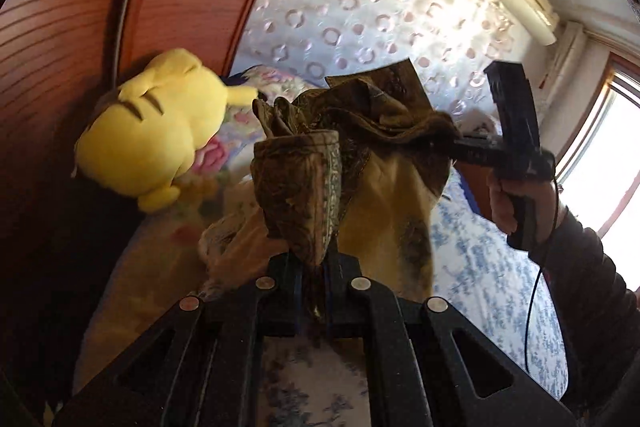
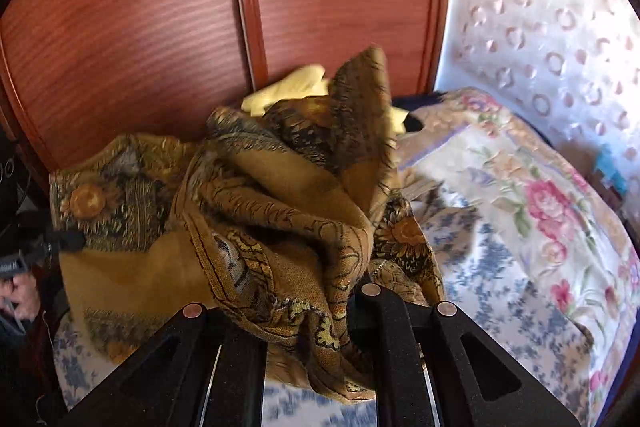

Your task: Fold small clothes

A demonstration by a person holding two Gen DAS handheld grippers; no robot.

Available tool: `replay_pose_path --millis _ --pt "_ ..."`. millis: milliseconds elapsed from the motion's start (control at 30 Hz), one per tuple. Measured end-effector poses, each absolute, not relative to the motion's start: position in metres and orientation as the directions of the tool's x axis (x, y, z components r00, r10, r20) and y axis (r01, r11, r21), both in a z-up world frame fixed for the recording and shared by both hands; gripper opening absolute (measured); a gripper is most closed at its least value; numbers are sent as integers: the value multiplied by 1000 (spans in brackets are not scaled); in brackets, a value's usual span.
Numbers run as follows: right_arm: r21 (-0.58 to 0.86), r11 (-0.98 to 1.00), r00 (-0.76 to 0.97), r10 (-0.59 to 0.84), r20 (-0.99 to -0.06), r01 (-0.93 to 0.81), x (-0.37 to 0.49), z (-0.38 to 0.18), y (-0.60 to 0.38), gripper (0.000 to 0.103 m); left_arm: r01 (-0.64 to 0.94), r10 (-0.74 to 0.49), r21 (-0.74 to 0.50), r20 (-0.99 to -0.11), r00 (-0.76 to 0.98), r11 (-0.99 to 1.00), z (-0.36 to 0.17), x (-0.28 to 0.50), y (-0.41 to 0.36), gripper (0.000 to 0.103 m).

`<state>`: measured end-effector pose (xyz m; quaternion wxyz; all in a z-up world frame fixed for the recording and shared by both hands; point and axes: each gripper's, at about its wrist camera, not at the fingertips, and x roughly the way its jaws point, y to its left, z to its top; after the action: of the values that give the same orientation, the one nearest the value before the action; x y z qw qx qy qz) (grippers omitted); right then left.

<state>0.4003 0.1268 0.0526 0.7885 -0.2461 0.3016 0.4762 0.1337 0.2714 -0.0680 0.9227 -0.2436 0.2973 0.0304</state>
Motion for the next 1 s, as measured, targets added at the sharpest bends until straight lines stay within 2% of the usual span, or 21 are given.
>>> replay_pose_path --millis 33,100,133,167,333,467,633,733,833,1000 --pt "-97 428 364 602 -711 -899 406 51 128 15 -213 -82 -429 -572 816 878 -74 133 271 8" --pt "-68 445 359 614 -704 -893 420 53 125 29 -224 -77 -426 -583 809 876 -81 129 273 8" --pt "-59 462 370 621 -691 -885 426 56 125 41 -229 -76 -426 -588 805 875 -84 128 272 8" --pt "-45 478 379 632 -676 -877 423 63 128 49 -231 -77 -428 -592 802 874 -87 128 272 8" --pt "53 588 444 663 -603 -807 452 75 110 54 -233 -77 -421 -600 796 877 -83 123 270 8" --pt "-3 678 556 601 -574 -735 441 72 101 55 -247 -63 -408 -613 787 879 -84 126 270 8" --pt "27 658 554 655 -513 -753 366 73 79 54 -246 -54 -396 -612 789 885 -81 125 269 8" --pt "37 645 527 656 -540 -764 347 55 58 54 -241 -44 -376 -611 790 895 -78 126 267 8" --pt "130 660 478 653 -587 -740 349 38 32 54 -238 -40 -371 -607 794 897 -77 125 267 9" --pt "263 660 405 677 -614 -704 373 18 36 54 -238 -34 -361 -606 794 902 -75 125 266 9"
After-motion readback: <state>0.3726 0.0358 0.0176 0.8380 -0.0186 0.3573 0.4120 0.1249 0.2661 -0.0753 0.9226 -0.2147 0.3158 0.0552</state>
